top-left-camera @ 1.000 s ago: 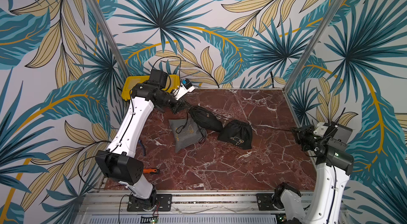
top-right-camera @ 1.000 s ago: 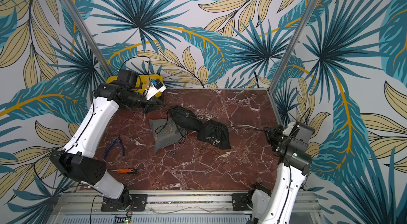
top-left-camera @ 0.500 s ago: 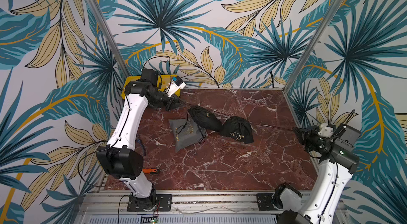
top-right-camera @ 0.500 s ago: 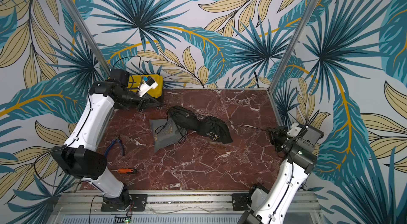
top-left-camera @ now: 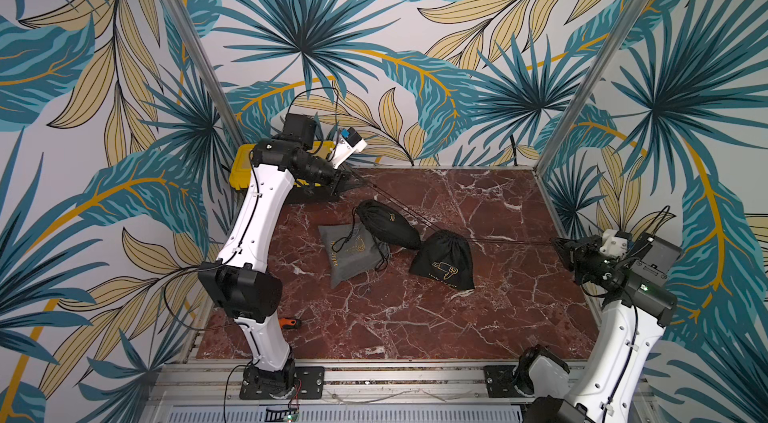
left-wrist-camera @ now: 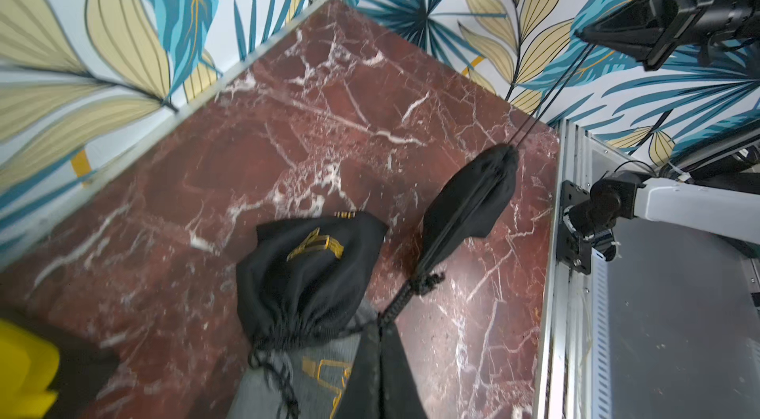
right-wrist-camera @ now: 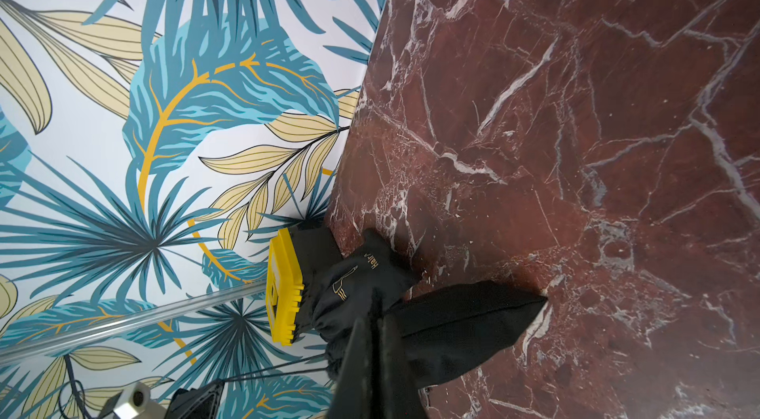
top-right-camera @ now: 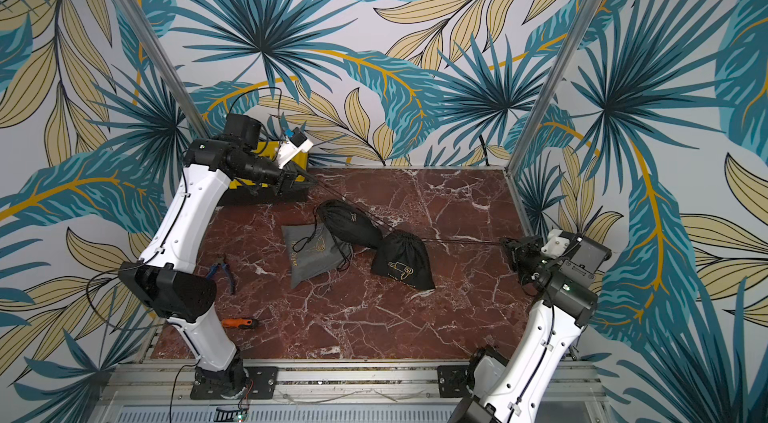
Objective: Pack away hair dryers
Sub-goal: Place the drawstrings on both sides at the center of the board.
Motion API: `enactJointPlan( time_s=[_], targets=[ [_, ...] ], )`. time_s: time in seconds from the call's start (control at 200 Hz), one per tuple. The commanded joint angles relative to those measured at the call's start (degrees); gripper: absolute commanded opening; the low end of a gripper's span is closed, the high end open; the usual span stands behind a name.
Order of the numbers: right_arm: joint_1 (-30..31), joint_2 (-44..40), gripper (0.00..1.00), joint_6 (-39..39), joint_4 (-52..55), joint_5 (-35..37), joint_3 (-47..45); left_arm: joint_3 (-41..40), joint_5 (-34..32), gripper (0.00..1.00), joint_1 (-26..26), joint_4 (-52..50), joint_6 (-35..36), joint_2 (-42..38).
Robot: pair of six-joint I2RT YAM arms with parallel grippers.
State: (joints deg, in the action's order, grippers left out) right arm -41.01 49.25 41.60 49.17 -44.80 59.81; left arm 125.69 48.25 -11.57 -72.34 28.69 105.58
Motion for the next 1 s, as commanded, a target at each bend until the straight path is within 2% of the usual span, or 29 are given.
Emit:
enactJointPlan(
  time_s=[0.0,0.16,0.295,0.375,0.551,0.661,0.761,0.911,0.991],
  targets=[
    [2.67,0.21,0.00,0.62,-3.68,1.61,1.39,13.22,-2.37,0.00,-3.30,1.84,-4.56,4.75],
    [12.11,2.34,0.00,2.24,-5.82,6.10,2.98,30.43,-5.93,0.00,-8.34,1.90,-6.90,13.85],
    [21.27,7.16,0.00,1.92,-6.91,9.48,6.75,35.94,-10.19,0.00,-12.51,2.55,-5.04,17.70],
    [22.85,7.66,0.00,2.56,-9.65,10.55,8.60,35.38,-12.74,0.00,-13.89,4.54,-5.21,17.92],
    [23.93,8.09,0.00,2.43,-14.93,9.77,13.55,33.70,-11.92,0.00,-13.66,12.44,-10.74,15.16],
    [24.09,9.22,0.00,-1.00,-10.59,10.40,20.40,33.22,-12.72,0.00,-13.79,18.97,-13.37,12.65],
    [24.21,8.16,0.00,-1.37,-13.83,6.94,19.66,32.23,-12.11,0.00,-13.76,20.18,-15.76,10.61],
    [24.58,7.74,0.00,-1.38,-15.09,0.78,17.34,20.82,-9.78,0.00,-13.86,20.24,-15.33,5.39],
    [25.46,6.71,0.00,-1.85,-15.63,0.50,14.09,13.83,-10.38,0.00,-13.71,20.27,-13.64,2.94]
  ],
)
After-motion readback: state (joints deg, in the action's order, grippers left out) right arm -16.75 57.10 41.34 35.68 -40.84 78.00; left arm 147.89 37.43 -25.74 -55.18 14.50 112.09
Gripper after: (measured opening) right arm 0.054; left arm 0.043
